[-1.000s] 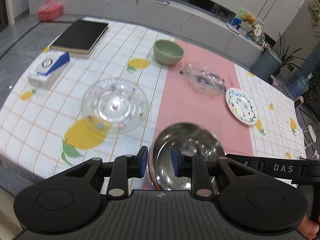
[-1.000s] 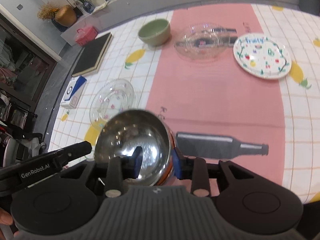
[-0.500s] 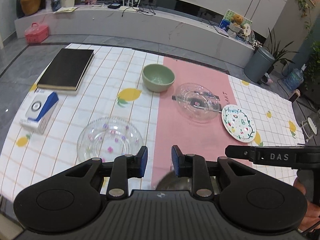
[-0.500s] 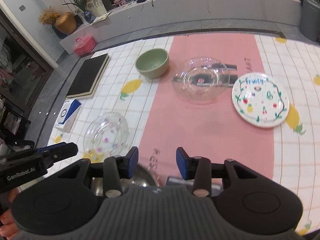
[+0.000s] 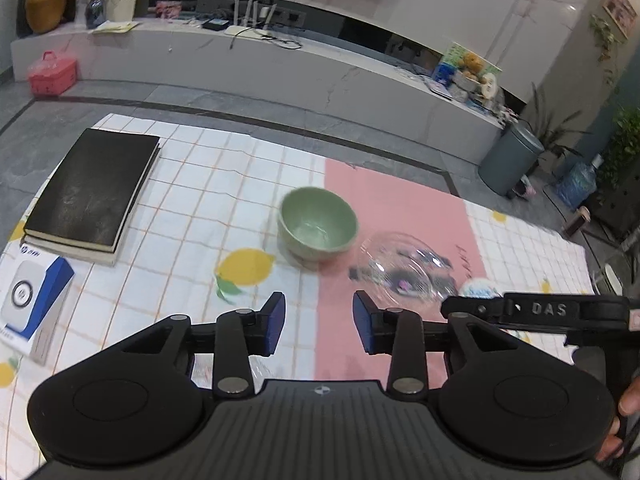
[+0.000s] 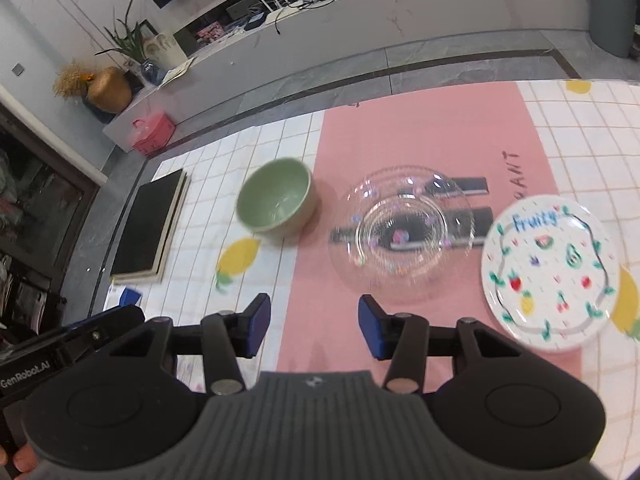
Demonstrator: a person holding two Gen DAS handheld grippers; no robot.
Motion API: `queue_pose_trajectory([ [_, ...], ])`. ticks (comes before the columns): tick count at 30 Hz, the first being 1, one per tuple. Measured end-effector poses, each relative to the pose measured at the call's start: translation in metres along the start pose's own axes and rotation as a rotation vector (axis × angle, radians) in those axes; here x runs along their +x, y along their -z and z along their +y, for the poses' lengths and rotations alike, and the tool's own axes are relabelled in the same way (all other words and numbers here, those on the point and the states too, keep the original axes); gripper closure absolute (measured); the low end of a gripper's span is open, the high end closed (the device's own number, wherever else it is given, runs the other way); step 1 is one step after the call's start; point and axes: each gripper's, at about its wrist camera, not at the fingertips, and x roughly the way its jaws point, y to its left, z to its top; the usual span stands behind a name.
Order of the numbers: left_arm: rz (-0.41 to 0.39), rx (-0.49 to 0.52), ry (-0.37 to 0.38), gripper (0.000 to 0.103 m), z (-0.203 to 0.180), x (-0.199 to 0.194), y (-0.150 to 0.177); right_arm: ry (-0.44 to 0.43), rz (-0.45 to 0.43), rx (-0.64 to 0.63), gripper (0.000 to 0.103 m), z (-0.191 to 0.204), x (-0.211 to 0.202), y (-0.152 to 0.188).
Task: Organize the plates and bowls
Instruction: 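Move both grippers to the green ceramic bowl and close them on its rim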
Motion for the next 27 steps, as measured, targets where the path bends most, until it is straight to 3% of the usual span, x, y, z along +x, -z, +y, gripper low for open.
queue_pose_trajectory([
  [5, -0.005, -0.05, 0.019, 0.06, 0.017, 0.035, -0.021, 0.009, 0.011, 0.001, 0.056, 0.005, 0.038, -0.027],
  [18, 0.088, -0.11, -0.006, 0.06, 0.028, 0.117, -0.052, 0.056, 0.076, -0.041, 0.077, 0.015, 0.116, -0.083],
  [27, 0.157, -0.165, -0.034, 0.075, 0.033, 0.149, -0.055, 0.053, 0.118, -0.033, 0.086, 0.013, 0.144, -0.087],
])
